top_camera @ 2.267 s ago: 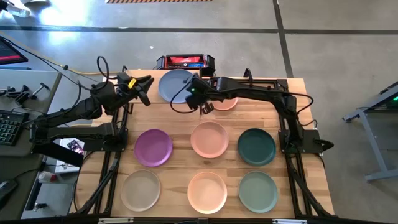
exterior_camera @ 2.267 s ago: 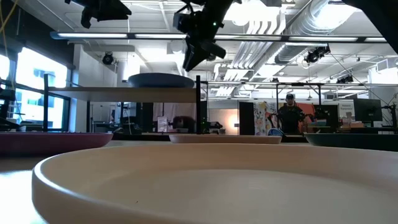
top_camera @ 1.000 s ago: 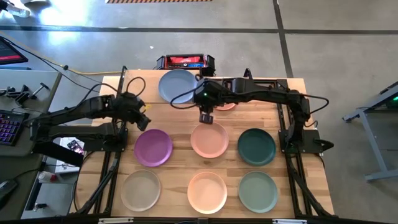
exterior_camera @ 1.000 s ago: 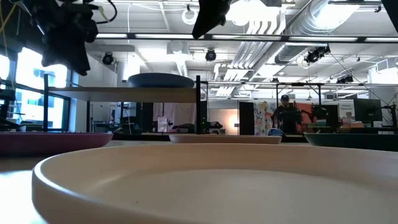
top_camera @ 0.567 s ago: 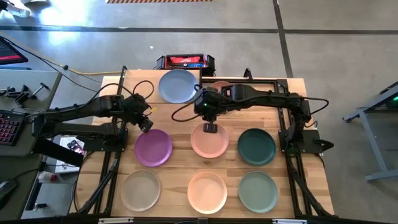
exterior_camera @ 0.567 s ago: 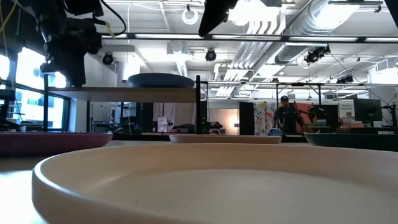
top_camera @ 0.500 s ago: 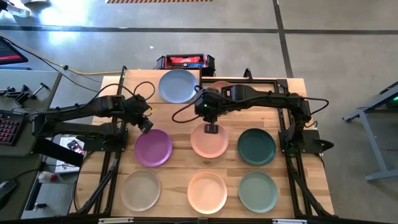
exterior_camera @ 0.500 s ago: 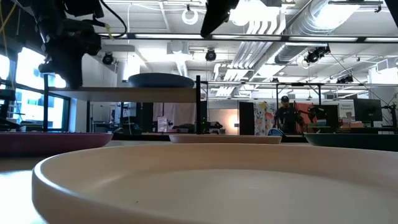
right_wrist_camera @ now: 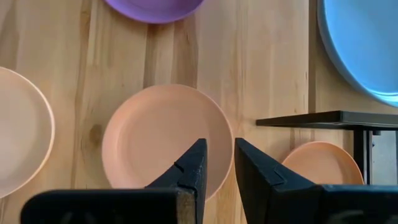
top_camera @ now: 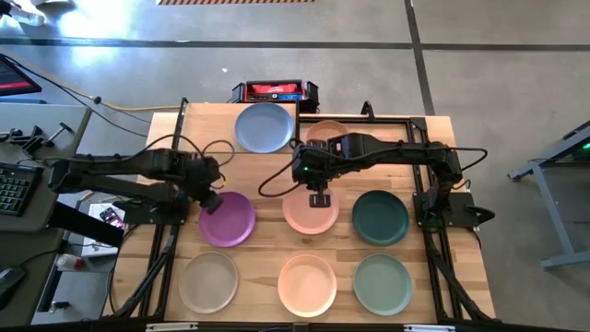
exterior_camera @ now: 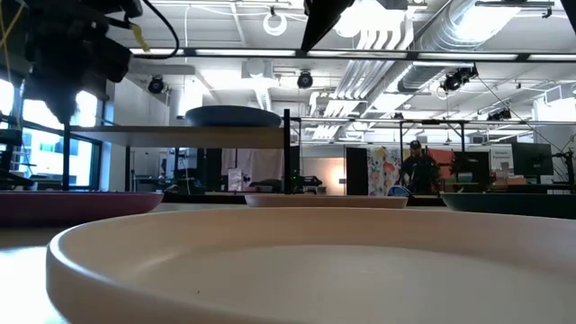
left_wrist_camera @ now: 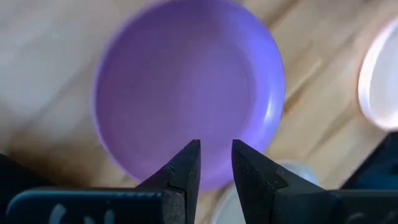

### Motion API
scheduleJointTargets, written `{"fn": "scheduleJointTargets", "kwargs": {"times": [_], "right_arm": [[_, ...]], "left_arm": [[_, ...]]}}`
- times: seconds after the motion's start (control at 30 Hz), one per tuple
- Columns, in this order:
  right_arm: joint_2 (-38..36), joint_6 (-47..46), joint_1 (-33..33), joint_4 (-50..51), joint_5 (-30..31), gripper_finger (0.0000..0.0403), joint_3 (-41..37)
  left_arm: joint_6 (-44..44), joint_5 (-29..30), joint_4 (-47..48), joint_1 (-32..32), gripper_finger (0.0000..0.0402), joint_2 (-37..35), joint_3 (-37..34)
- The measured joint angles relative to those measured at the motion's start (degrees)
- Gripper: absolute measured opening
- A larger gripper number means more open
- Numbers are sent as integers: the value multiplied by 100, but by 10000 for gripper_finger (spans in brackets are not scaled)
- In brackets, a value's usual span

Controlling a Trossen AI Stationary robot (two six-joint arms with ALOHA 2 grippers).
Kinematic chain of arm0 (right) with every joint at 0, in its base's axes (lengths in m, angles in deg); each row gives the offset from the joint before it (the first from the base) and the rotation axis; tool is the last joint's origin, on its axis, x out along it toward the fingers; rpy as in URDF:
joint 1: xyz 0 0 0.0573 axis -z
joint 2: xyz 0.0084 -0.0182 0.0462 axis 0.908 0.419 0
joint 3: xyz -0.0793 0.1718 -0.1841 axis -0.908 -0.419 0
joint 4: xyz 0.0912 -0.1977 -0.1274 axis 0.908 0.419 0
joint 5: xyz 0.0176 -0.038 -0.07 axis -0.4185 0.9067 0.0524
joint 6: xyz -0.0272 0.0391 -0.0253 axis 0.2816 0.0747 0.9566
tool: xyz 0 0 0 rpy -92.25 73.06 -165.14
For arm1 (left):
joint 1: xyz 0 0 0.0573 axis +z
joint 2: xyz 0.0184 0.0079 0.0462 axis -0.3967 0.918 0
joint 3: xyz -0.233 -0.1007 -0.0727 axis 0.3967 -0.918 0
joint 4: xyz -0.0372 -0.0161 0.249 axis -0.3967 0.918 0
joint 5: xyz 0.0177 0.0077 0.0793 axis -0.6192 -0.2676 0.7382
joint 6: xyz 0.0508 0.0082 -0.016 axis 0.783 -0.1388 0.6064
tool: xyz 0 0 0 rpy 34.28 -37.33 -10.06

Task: Place and stack plates onto a shelf
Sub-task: Stack the purple plate on top of the the light blue plate on the shelf

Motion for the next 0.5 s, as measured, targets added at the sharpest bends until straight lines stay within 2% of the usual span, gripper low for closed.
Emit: {"fn": "scheduleJointTargets", "kwargs": {"times": [0.23,0.5], "right_arm": [[0,-23,-66,21,1,60,0],[0,-408,-86,24,-21,60,0]], "left_arm": [[-655,78,-130,-1194,78,1,-1],[-1265,591,-1303,-2470,78,214,-2]]}}
